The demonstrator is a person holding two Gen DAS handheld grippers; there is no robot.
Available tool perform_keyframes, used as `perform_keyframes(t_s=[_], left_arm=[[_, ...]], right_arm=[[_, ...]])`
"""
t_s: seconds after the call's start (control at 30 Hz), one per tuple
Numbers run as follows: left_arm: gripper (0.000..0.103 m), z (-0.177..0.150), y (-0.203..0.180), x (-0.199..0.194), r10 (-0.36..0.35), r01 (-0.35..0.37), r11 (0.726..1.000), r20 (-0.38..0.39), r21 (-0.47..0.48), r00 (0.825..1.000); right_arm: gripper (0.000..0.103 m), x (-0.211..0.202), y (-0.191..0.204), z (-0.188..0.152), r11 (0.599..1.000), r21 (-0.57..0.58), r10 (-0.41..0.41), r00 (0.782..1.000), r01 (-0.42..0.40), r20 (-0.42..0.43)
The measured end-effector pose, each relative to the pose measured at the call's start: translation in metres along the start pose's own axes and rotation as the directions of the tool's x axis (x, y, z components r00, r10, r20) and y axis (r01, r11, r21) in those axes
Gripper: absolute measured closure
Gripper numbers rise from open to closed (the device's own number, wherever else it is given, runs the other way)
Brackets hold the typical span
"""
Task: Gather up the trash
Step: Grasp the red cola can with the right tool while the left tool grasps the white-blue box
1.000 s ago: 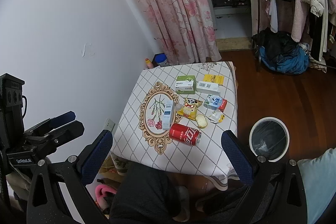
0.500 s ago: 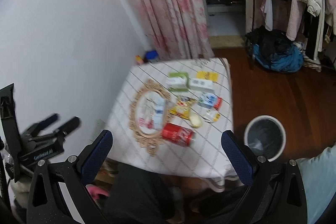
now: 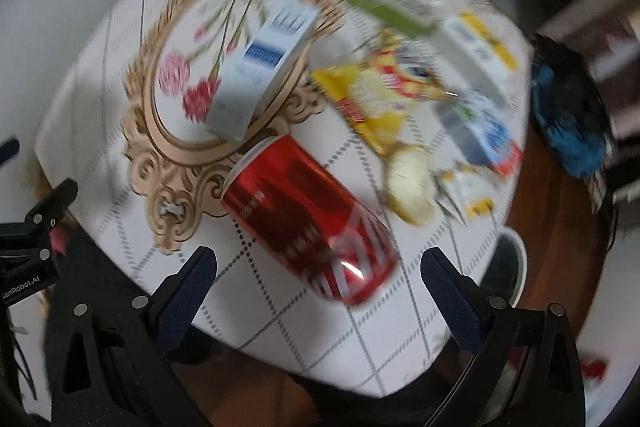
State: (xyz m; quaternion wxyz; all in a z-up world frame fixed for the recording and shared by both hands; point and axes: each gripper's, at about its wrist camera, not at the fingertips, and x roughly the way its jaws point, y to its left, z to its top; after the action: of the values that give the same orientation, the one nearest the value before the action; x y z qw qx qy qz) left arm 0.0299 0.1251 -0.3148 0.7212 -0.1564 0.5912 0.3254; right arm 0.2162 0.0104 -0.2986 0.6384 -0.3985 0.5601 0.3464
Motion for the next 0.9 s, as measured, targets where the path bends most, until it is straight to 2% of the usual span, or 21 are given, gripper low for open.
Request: perform_keyframes(t_s=[0.13,0.23,0.47,0.57,0.63,0.67,0.77,0.83,0.9], left_arm=[[0.0,-0.001,-0.001,0.018,-0.021,0.021,1.0,-0.055,-0.008,0.998],[0.0,0.0,-0.002,0.024,-0.026,0.027,1.0,-0.075,0.001,0.997],[0.0,0.008,-0.012,0.034,-0.027,0.03,0.999,-0.085,0.031,0.996],[0.0,0.018,-0.018,0.031,-0.033,0.037,0.998,-0.077,0.041,0.996],[0.0,0.027,-0.025,0.024,-0.045,0.048,0.998,-0.063,0.046,0.997],[0.0,0.031,-0.028,0.02,-0.05,0.052,0.997,-0.056,0.049,0.997],[0.0,0.05,-0.041,0.008,-0.078,0.08,0.995,-0.034,0.055,0.996],[0.0,0.067,-0.054,0.002,-0.098,0.099,0.993,-0.021,0.059,0.995],[0.0,0.083,-0.068,0.002,-0.125,0.126,0.99,-0.021,0.062,0.992]], right_arm=[[0.005,0.03,0.023,0.015,0.992,-0.127,-0.036,0.997,0.026,-0.072],[0.009,0.044,0.033,0.021,0.984,-0.174,-0.059,0.995,0.044,-0.082],[0.013,0.049,0.024,0.018,0.997,-0.044,0.056,0.996,-0.059,-0.068],[0.016,0.047,0.01,0.005,0.983,0.083,0.167,0.984,-0.161,-0.064],[0.018,0.04,-0.004,-0.006,0.954,0.191,0.241,0.97,-0.233,-0.022],[0.019,0.034,-0.014,-0.013,0.923,0.263,0.287,0.958,-0.281,0.018],[0.02,0.015,-0.044,-0.029,0.832,0.413,0.348,0.928,-0.37,0.131],[0.02,-0.002,-0.075,-0.039,0.779,0.512,0.299,0.933,-0.361,0.202],[0.021,-0.012,-0.11,-0.047,0.742,0.596,0.221,0.952,-0.306,0.214]])
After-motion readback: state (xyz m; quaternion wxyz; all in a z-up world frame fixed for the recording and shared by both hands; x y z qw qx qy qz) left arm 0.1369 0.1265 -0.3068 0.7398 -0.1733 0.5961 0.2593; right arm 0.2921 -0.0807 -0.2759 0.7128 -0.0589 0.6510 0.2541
